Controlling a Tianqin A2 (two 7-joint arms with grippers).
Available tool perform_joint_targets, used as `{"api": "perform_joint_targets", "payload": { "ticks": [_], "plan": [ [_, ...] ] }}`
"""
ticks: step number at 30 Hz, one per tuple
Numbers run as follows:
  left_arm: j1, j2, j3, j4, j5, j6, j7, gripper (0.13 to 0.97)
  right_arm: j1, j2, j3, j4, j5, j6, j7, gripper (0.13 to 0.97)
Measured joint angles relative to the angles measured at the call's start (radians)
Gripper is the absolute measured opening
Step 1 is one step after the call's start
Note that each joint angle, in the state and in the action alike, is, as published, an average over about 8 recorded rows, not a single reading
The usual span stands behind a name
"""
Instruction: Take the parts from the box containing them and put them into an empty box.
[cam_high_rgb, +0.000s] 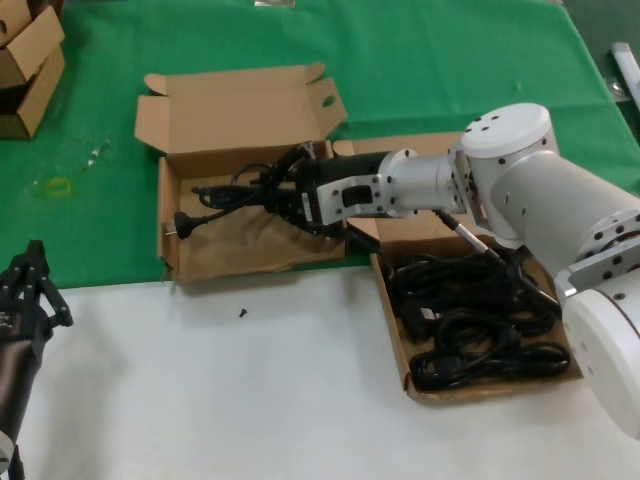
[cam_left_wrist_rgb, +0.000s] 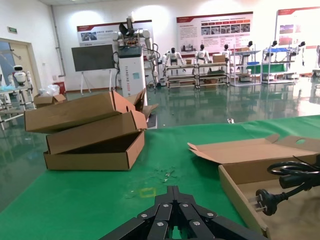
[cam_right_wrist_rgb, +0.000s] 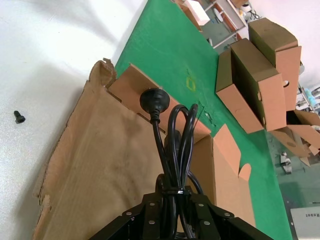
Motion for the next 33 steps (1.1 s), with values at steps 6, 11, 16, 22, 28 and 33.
{"api": "perform_joint_targets", "payload": {
  "ticks": [6,11,16,22,28,33],
  "plan": [
    [0.000,0.000,0.000,0.000,0.000,0.000,0.000,0.142,-0.001,-0.002,0.015,-0.010,0.001,-0.001,-0.018,0.247],
    [0.000,0.000,0.000,0.000,0.000,0.000,0.000,0.142,-0.003,-0.003,0.024,-0.014,0.000,0.001,-0.026,0.284],
    [0.000,0.000,0.000,0.000,0.000,0.000,0.000,0.142,-0.004,-0.001,0.035,-0.016,0.002,0.004,-0.028,0.352],
    [0.000,0.000,0.000,0.000,0.000,0.000,0.000,0.142,-0.005,0.014,0.053,-0.006,0.011,-0.004,-0.029,0.388],
    [0.000,0.000,0.000,0.000,0.000,0.000,0.000,0.142,-0.019,0.041,0.064,0.051,0.018,-0.022,-0.003,0.523],
    [0.000,0.000,0.000,0.000,0.000,0.000,0.000,0.142,-0.071,0.084,0.048,0.187,0.005,-0.036,0.084,0.623]
  ]
}}
